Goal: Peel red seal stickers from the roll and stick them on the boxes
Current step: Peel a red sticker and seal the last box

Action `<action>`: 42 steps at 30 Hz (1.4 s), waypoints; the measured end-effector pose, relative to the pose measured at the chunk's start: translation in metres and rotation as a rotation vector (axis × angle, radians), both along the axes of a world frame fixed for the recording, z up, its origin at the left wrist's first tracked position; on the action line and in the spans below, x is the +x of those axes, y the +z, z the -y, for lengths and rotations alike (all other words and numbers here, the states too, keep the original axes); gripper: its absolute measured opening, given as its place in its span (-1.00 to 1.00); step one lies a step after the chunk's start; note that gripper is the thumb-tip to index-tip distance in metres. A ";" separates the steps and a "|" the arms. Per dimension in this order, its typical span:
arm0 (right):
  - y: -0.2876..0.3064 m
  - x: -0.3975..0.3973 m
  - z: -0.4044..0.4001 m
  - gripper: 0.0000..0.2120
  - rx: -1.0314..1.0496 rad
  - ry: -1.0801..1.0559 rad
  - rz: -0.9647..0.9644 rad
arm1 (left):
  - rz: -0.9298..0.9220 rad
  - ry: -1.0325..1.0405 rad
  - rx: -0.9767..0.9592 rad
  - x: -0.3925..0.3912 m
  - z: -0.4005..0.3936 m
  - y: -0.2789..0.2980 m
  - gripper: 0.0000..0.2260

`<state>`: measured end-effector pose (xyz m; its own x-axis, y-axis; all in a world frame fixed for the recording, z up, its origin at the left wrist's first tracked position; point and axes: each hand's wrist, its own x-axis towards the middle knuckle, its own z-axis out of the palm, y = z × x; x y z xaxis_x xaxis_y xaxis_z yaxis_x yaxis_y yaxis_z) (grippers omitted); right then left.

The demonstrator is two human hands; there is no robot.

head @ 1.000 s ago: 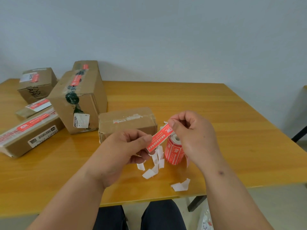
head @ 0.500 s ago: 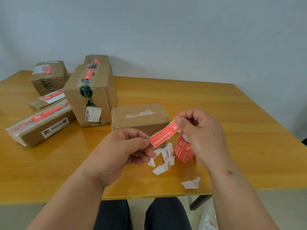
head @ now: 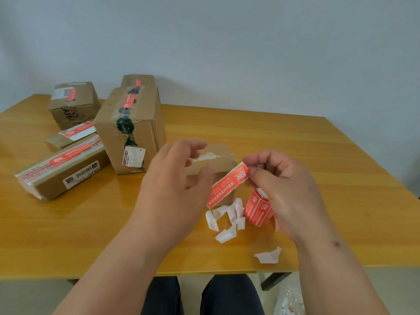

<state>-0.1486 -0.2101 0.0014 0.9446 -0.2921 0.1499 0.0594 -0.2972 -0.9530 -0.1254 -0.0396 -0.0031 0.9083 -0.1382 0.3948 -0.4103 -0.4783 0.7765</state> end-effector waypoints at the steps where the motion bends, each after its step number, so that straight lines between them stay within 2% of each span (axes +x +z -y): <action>1: 0.000 0.000 -0.001 -0.78 0.009 0.011 0.008 | -0.045 -0.044 -0.058 0.000 0.003 0.002 -0.75; 4: 0.001 -0.001 -0.005 -0.80 0.072 0.079 0.037 | -0.219 -0.135 -0.257 0.001 0.011 0.004 -0.86; 7: 0.001 -0.003 -0.006 -0.81 0.195 0.166 0.068 | -0.372 -0.160 -0.462 0.001 0.011 0.002 -0.88; 12: -0.002 -0.005 -0.005 -0.79 0.314 0.243 0.075 | -0.466 -0.245 -0.592 0.000 0.011 -0.001 -0.84; 15: -0.003 -0.004 -0.006 -0.77 0.329 0.265 0.078 | -0.476 -0.338 -0.609 -0.003 0.011 0.002 -0.77; 19: -0.005 -0.004 -0.005 -0.76 0.348 0.281 0.086 | -0.454 -0.360 -0.586 -0.002 0.010 0.001 -0.67; 31: -0.008 -0.003 -0.006 -0.79 0.413 0.308 0.110 | -0.472 -0.340 -0.576 0.004 0.009 -0.008 -0.76; 42: -0.011 -0.004 -0.003 -0.81 0.426 0.325 0.115 | -0.433 -0.299 -0.512 0.003 0.011 -0.011 -0.76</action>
<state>-0.1524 -0.2071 -0.0095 0.9807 -0.0454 0.1900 0.1949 0.1648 -0.9669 -0.1220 -0.0502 -0.0144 0.9499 -0.2991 0.0906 -0.0722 0.0720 0.9948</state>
